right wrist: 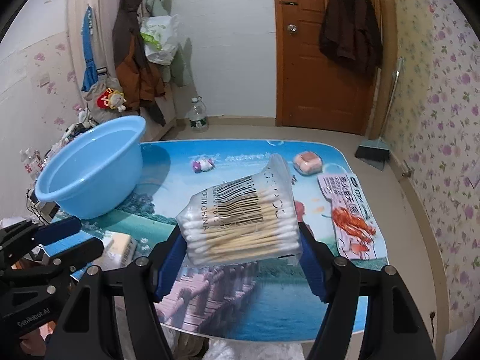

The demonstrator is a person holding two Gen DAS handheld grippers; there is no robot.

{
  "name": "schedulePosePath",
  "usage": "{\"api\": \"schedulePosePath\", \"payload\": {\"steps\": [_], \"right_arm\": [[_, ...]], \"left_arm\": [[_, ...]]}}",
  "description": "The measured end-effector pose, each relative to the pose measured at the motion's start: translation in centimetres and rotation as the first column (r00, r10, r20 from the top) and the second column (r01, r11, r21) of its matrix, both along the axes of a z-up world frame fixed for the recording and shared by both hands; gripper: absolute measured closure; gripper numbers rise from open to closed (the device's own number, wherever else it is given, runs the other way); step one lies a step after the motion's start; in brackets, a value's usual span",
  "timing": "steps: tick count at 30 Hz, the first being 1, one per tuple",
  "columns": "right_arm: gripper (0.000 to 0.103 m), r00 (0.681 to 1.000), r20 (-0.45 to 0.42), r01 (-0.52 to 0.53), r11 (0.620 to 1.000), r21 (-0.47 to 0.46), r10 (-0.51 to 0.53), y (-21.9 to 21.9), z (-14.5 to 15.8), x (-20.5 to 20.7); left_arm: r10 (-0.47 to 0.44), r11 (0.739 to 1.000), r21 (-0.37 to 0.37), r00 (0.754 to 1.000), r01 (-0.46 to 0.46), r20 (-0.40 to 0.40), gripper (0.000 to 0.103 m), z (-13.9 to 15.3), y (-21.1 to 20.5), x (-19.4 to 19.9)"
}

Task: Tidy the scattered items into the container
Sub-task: 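Lift the cotton swab bag with the right gripper while the left holds the Face tissue pack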

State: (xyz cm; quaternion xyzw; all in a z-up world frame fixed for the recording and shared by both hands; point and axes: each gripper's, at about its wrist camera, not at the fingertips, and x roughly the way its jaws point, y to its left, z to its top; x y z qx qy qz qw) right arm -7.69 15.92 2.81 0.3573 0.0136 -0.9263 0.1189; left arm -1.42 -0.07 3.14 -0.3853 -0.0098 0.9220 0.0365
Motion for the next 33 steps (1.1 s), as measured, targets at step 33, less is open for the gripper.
{"api": "schedulePosePath", "payload": {"steps": [33], "right_arm": [[0.031, 1.0, 0.031, -0.002, 1.0, -0.026, 0.002, 0.2, -1.4, -0.6]], "left_arm": [[0.045, 0.999, 0.013, 0.994, -0.046, 0.099, 0.064, -4.9, -0.9, -2.2]]}}
